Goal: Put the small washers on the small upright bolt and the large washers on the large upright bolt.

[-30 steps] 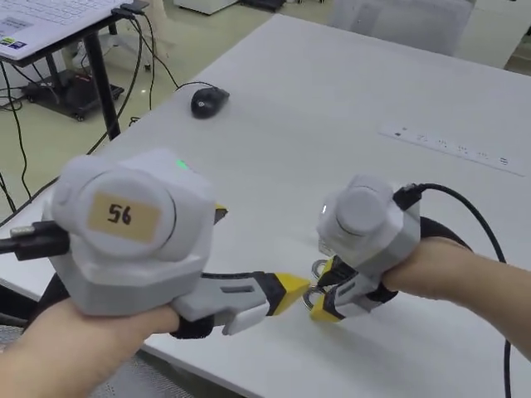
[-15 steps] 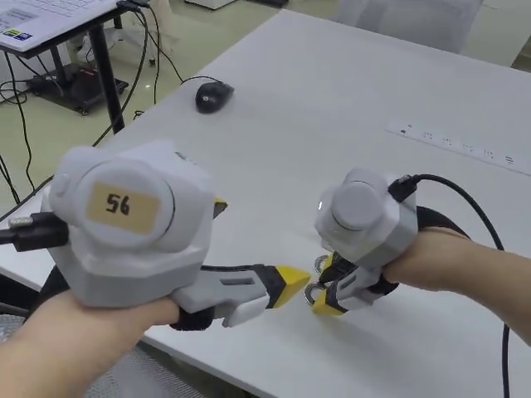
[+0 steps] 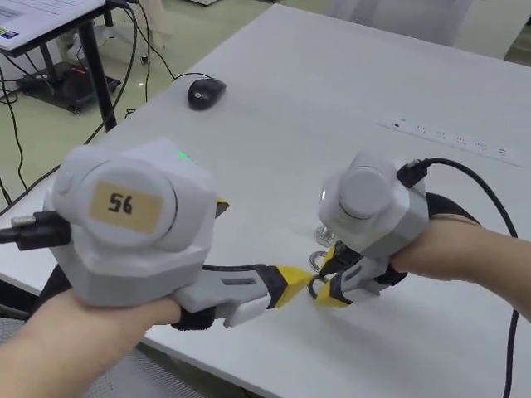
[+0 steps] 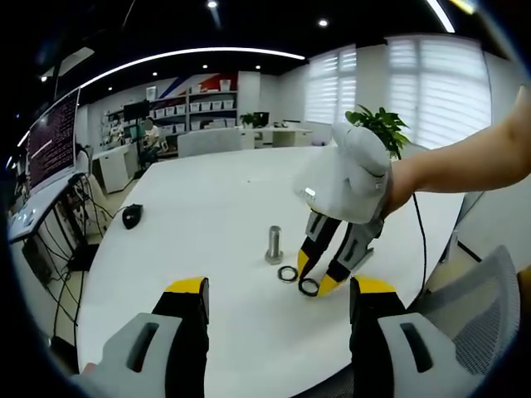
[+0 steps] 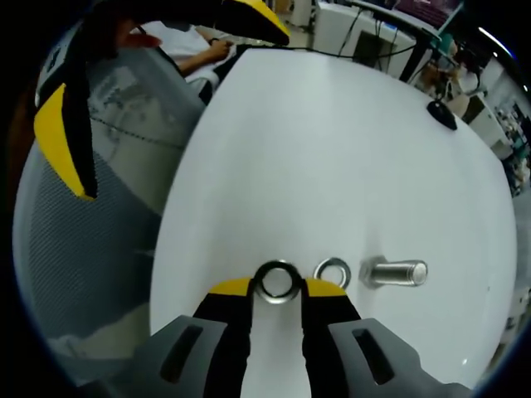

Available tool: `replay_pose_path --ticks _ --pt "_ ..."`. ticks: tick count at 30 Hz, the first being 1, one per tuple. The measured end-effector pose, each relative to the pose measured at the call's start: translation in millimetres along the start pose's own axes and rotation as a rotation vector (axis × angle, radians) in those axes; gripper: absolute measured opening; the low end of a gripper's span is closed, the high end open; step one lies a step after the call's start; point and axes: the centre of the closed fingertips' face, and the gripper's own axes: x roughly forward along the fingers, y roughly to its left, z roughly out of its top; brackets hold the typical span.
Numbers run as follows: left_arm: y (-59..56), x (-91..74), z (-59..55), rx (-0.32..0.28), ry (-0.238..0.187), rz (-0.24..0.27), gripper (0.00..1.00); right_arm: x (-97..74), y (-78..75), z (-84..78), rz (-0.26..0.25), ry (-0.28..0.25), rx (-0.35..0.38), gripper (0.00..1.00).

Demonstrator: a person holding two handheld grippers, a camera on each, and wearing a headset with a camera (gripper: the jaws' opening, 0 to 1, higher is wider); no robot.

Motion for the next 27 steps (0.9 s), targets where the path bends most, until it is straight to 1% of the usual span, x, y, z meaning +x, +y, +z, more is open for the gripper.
replay_pose_path --ticks 3,6,9,12,16,18,20,22,27 --pt "-0.9 1.2 1.3 0.002 -0.003 -0.005 0.68 -13.4 -6.8 -0.1 -0.025 -0.003 -0.007 0.22" --pt "-0.4 2.2 1.0 0.004 -0.002 -0.004 0.68 -24.4 -13.8 0.7 -0.038 -0.010 -0.005 0.22" --pt "-4.2 6.1 -1.3 0.004 0.007 -0.015 0.68 -35.5 -27.2 1.5 -0.066 -0.007 -0.005 0.22" --pt "-6.8 8.0 0.3 0.004 0.002 -0.025 0.68 -45.3 -39.2 3.1 -0.088 -0.013 0.002 0.22" --pt "-7.0 9.7 0.6 0.007 0.005 -0.031 0.68 -55.4 -59.8 6.1 -0.116 -0.004 -0.003 0.22" --pt "-5.4 10.0 1.0 0.006 0.005 -0.030 0.68 -56.4 -71.6 5.5 -0.128 0.009 -0.013 0.22" --pt "-3.5 9.8 1.7 0.006 0.003 -0.027 0.68 -57.2 -78.8 6.7 -0.130 0.018 -0.019 0.22" --pt "-1.9 9.7 2.0 0.004 0.002 -0.024 0.68 -57.9 -78.3 7.6 -0.131 0.027 -0.026 0.22" --pt "1.6 10.3 0.4 -0.002 0.010 -0.022 0.68 -54.1 -83.5 10.6 -0.122 0.035 -0.033 0.22"
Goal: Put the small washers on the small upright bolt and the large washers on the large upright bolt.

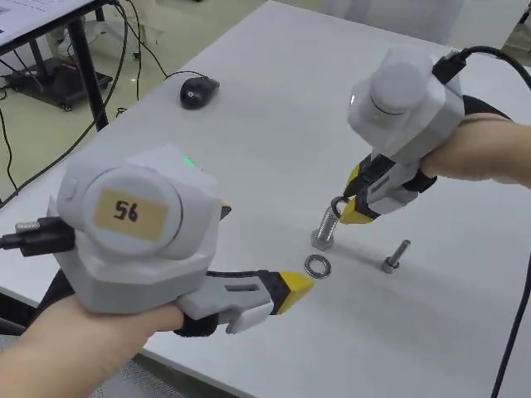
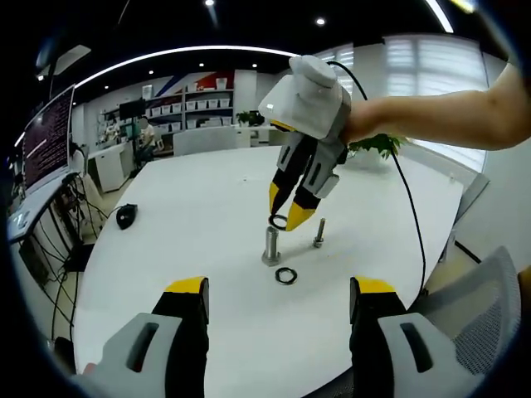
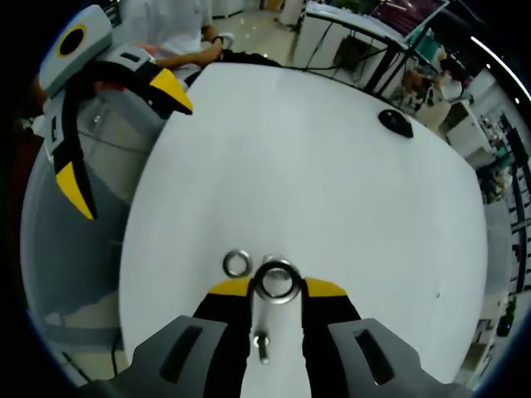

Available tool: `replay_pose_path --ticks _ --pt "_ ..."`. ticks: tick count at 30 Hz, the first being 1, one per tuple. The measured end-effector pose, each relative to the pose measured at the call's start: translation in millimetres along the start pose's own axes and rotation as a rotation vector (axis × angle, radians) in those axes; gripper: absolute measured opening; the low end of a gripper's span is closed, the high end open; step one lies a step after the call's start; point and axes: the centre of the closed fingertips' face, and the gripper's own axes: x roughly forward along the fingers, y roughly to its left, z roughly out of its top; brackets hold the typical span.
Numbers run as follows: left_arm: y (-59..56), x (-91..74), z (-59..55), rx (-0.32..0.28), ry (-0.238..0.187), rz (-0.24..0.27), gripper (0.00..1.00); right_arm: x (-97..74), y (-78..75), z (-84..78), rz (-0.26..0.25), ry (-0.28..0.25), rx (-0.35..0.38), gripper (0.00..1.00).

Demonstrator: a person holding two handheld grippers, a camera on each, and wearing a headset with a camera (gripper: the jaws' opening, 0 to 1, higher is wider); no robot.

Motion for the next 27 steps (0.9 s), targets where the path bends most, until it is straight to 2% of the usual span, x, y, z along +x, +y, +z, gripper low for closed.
replay_pose_path --ticks 7,13,21,27 --pt "0.5 2.6 0.1 -0.005 0.002 -0.003 0.68 12.6 -8.1 2.7 0.028 0.014 -0.003 0.22" --pt "1.7 3.3 0.2 -0.014 -0.002 -0.001 0.68 21.7 -3.9 -1.3 0.042 0.038 -0.031 0.22" --pt "4.7 3.1 -2.1 -0.022 0.002 0.007 0.68 37.5 -4.4 -5.3 0.056 0.048 -0.035 0.22" --pt "6.1 2.6 -5.1 -0.009 0.013 0.014 0.68 48.4 2.8 -9.9 0.065 0.048 -0.024 0.22"
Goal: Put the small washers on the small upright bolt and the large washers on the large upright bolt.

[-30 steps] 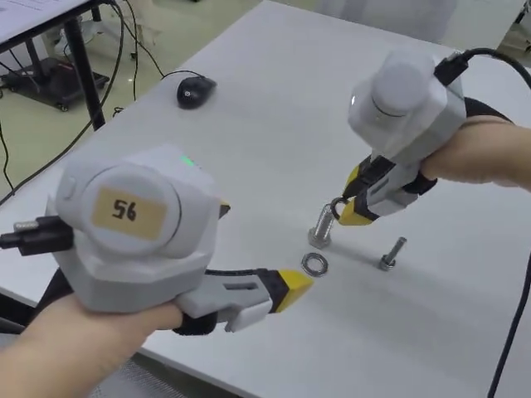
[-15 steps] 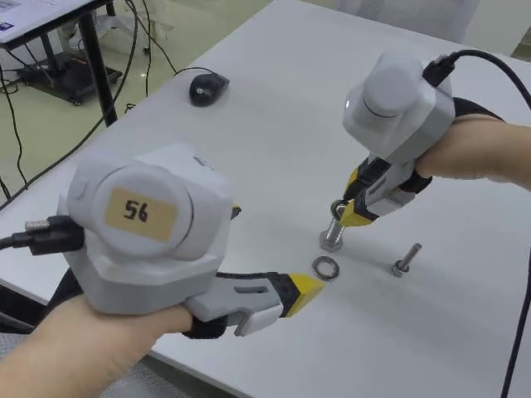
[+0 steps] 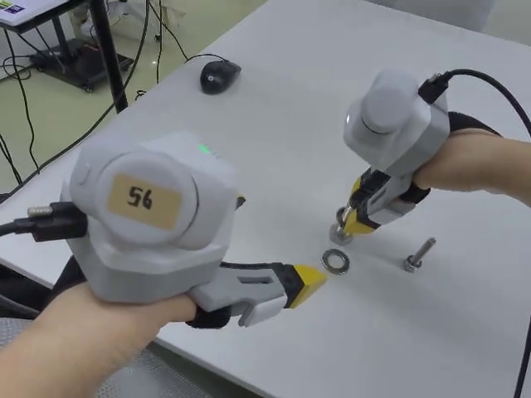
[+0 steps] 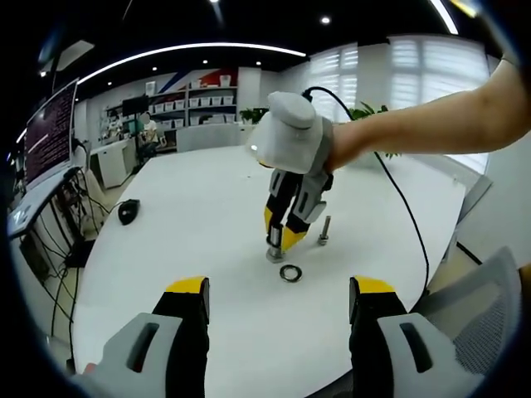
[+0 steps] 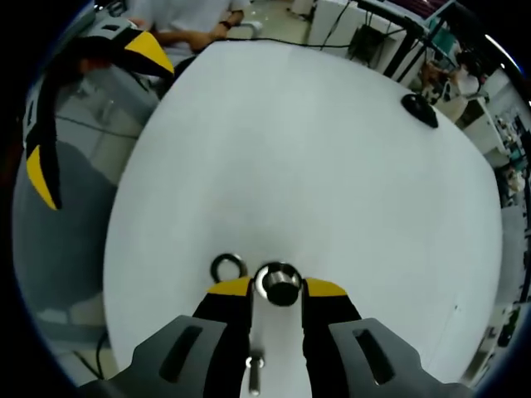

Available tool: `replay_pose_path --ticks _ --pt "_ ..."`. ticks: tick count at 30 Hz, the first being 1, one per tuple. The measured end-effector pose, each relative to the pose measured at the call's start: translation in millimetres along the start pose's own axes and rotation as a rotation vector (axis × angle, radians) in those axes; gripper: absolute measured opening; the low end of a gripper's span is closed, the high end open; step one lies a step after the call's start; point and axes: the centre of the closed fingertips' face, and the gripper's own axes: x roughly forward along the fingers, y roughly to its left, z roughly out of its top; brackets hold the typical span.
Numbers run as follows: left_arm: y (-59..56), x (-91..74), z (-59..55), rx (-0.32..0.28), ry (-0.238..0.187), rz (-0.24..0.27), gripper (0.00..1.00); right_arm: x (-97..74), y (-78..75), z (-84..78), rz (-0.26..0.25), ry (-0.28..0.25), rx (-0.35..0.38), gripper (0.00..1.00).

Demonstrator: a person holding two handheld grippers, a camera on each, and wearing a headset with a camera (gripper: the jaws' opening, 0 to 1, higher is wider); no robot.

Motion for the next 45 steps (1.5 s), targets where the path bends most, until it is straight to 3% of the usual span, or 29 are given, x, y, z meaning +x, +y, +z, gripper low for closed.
replay_pose_path --ticks 14,23,30,39,45 --pt "0.9 -0.6 -3.5 0.000 0.009 0.000 0.67 23.5 1.6 -11.7 0.022 0.005 0.040 0.24" --pt "2.7 -1.1 -1.9 0.000 0.002 0.002 0.67 8.6 0.8 -9.4 0.021 -0.025 0.067 0.25" --pt "2.0 -4.0 -0.7 0.005 0.001 0.003 0.67 -6.6 1.2 -16.1 -0.009 -0.039 0.092 0.25" --pt "-3.6 -8.2 -0.5 0.015 -0.005 -0.002 0.67 -21.6 22.1 -22.8 -0.023 -0.050 0.111 0.25" --pt "-8.6 -9.7 4.2 0.028 -0.014 -0.008 0.67 -19.9 43.7 -21.4 -0.012 -0.074 0.143 0.25"
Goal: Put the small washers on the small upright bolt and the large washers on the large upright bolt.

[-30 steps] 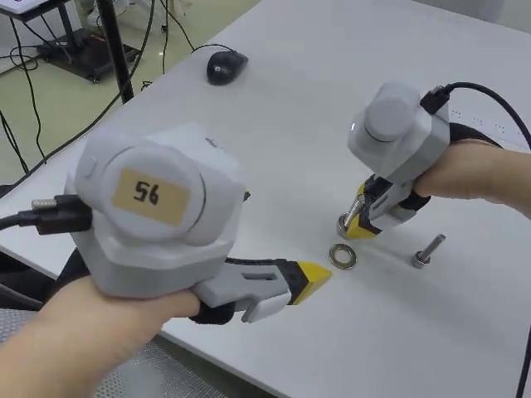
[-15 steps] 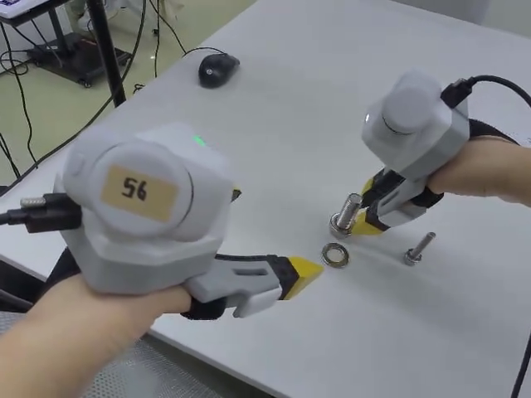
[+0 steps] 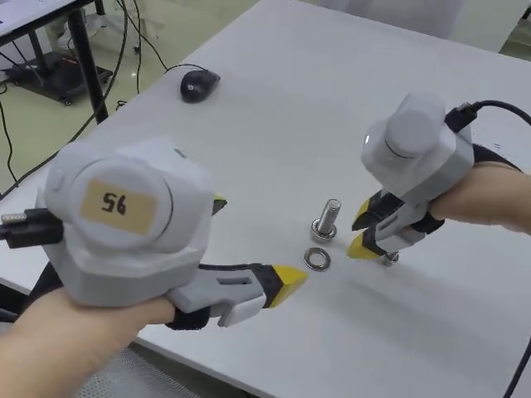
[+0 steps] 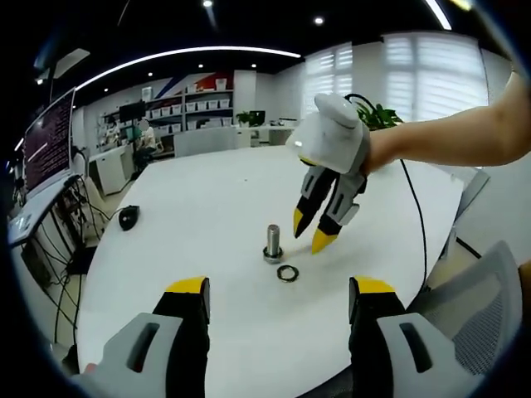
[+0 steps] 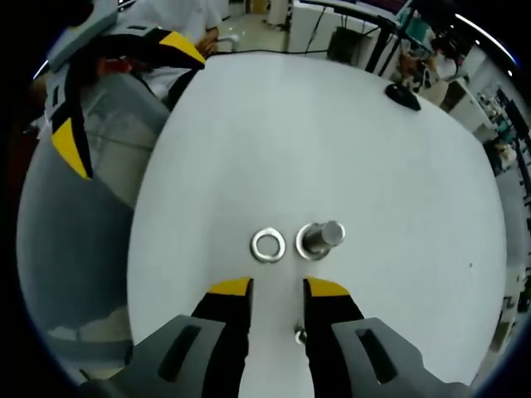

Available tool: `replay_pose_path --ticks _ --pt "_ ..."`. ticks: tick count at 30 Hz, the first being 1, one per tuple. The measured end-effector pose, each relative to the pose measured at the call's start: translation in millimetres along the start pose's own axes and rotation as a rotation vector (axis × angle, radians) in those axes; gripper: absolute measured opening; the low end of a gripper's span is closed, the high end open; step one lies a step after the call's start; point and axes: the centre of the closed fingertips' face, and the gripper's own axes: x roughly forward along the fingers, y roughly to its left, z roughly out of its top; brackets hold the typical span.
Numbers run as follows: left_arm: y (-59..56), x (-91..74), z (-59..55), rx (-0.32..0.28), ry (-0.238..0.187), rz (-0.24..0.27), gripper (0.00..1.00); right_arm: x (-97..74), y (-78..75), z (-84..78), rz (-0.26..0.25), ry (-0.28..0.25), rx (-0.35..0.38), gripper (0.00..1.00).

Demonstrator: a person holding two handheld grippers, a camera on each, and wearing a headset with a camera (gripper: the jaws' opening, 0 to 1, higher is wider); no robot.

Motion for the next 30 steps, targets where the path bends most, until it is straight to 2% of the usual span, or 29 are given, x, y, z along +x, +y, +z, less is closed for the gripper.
replay_pose_path --ticks 3,7,10,14,16,22,23,26,30 --pt "-1.9 -0.6 1.1 0.004 -0.003 -0.002 0.67 4.5 4.0 -2.8 0.007 -0.002 0.007 0.25" --pt "-2.7 -2.4 0.4 0.002 -0.005 0.001 0.67 10.5 17.5 -4.9 0.020 -0.006 0.024 0.25" --pt "-3.2 -3.6 -0.9 -0.001 -0.005 0.003 0.67 20.1 16.2 -6.6 0.026 -0.013 0.051 0.26" --pt "-3.4 -4.5 -2.5 -0.004 -0.007 0.005 0.67 30.5 11.6 -4.0 0.009 -0.033 0.113 0.28" --pt "-2.8 -4.5 -3.6 -0.006 -0.003 0.007 0.67 36.3 7.3 -4.5 -0.002 -0.026 0.139 0.30" --pt "0.2 -4.1 -3.1 -0.009 -0.005 0.009 0.67 46.8 5.7 2.3 0.018 -0.042 0.161 0.33" --pt "1.0 -3.8 -3.0 -0.010 -0.005 0.011 0.67 46.4 3.2 5.2 0.006 -0.056 0.148 0.32" --pt "2.1 -3.1 -2.3 -0.016 -0.009 0.011 0.67 47.6 1.3 7.5 0.007 -0.049 0.142 0.32" --pt "2.9 -1.9 -3.1 -0.017 -0.006 0.012 0.67 49.2 5.7 13.3 0.015 -0.050 0.110 0.32"
